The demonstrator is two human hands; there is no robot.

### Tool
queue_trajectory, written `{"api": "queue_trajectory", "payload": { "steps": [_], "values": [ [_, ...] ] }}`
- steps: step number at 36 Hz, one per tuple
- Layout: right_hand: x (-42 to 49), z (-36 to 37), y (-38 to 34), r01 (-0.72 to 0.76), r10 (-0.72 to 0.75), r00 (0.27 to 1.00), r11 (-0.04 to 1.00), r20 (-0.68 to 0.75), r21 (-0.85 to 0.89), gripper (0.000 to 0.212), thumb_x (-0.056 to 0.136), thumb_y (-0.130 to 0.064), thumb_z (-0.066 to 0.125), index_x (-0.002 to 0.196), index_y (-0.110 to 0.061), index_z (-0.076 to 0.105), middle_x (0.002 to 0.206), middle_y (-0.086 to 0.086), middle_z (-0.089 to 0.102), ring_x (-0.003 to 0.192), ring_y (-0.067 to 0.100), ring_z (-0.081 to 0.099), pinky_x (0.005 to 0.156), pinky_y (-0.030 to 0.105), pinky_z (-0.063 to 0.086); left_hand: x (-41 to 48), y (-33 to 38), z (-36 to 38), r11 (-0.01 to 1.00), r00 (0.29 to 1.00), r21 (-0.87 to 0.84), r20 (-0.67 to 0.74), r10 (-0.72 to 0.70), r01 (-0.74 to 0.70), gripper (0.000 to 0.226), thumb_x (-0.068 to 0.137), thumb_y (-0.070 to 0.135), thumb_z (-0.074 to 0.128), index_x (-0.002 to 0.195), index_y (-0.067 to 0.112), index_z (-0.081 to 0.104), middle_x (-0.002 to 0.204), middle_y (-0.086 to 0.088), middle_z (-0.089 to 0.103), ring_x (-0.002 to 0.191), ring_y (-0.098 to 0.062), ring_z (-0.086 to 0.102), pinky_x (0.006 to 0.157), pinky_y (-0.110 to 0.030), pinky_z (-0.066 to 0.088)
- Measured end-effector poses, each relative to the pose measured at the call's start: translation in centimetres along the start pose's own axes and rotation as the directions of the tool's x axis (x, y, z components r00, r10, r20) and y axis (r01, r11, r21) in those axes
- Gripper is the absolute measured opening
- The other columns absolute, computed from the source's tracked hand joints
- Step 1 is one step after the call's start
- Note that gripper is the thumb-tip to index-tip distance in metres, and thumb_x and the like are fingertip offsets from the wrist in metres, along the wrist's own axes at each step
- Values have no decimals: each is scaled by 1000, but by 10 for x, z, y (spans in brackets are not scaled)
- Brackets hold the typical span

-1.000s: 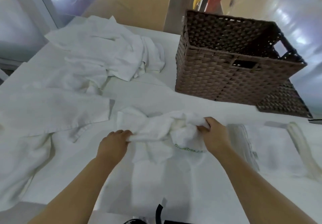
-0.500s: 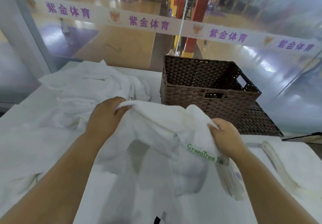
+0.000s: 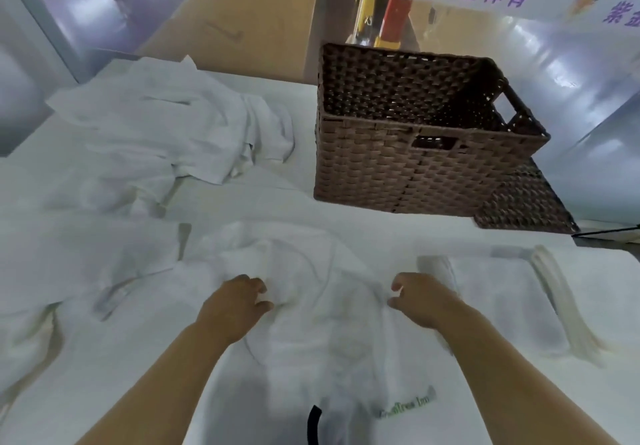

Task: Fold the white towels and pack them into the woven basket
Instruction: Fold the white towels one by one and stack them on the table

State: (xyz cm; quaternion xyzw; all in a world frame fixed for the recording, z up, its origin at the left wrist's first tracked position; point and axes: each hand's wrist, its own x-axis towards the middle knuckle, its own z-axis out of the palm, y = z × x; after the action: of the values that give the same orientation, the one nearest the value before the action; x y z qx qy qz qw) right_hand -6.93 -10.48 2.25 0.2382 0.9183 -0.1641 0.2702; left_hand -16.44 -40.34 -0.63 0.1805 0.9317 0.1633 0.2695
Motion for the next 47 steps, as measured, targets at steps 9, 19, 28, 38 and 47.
{"api": "queue_trajectory", "payload": {
  "steps": [9,19,28,38,47],
  "values": [
    [63,-2,-28,116,-117,993,993,-32,-10,41,90,-46,52,123,-21,50,117,2,60,101,22,57,84,35,49,-9,8,42,928,936,-151,-32,-350,342,40,87,40,59,117,16,48,116,-6,51,102,-26,58,81,-33,46],
    [116,8,-55,187,-187,982,968,-17,169,53,91,-37,59,132,-8,42,127,12,47,110,28,53,89,37,47,-2,25,63,815,848,-327,-71,-526,478,32,78,11,61,93,14,32,95,-12,50,87,-35,56,65,-33,38],
    [119,19,-51,272,-267,961,893,-66,359,24,83,-16,62,68,-17,42,67,-7,48,60,10,44,50,24,32,-14,18,65,809,801,-374,-227,-554,454,21,82,12,60,79,16,40,70,6,45,67,-22,45,56,-31,31],
    [84,3,-32,218,-228,972,755,-64,618,35,76,0,63,65,-20,36,61,-6,36,56,11,32,48,19,29,-22,1,33,797,752,-528,-386,-534,294,21,82,4,63,78,23,54,84,3,55,75,-16,50,58,-21,33],
    [40,1,-32,45,59,994,516,-88,855,9,84,-12,69,79,-19,66,89,4,66,70,17,58,55,23,42,-41,-30,-4,755,814,-640,-358,-458,143,33,81,3,65,75,35,57,82,9,59,65,-4,53,48,-13,37]
  ]
}}
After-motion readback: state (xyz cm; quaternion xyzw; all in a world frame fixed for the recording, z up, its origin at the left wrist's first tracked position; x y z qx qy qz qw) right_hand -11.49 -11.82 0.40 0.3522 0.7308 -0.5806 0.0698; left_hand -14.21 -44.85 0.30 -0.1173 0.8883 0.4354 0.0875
